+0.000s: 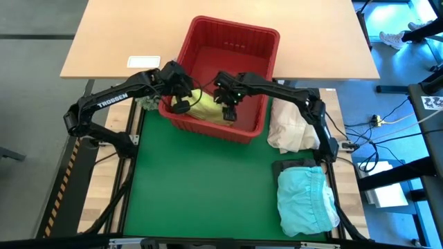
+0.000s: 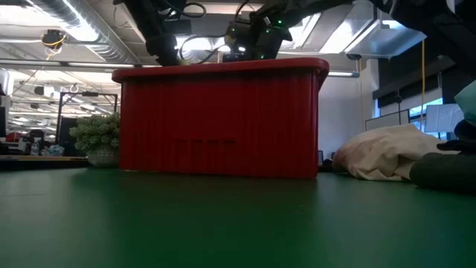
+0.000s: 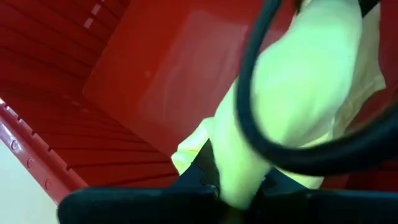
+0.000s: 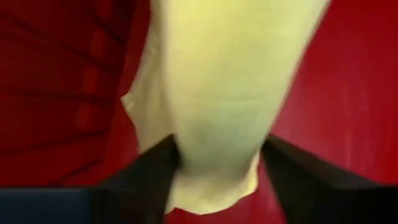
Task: Fold Laundry from Bin
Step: Put the yellow shirt into the red bin
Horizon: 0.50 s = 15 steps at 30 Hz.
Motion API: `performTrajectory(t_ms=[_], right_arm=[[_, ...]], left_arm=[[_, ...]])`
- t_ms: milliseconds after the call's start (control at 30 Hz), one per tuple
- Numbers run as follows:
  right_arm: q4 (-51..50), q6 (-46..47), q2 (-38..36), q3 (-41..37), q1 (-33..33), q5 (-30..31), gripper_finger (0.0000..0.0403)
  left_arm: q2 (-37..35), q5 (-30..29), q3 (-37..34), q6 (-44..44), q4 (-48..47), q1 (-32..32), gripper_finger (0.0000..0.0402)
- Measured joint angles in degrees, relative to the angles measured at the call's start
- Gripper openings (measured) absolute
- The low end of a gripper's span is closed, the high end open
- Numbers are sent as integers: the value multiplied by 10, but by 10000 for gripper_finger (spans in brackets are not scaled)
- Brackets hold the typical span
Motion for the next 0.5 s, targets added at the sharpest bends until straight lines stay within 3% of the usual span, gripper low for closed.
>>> performTrajectory(t_ms=[167,500], right_arm=[[-29,-33,-4,0,3,-4,39],[-86,-17,-49,1,3,14,12]], left_arm=[[0,-1,0,-1,-5,0,8],[-4,-8,0,-11,-65,-4,8]])
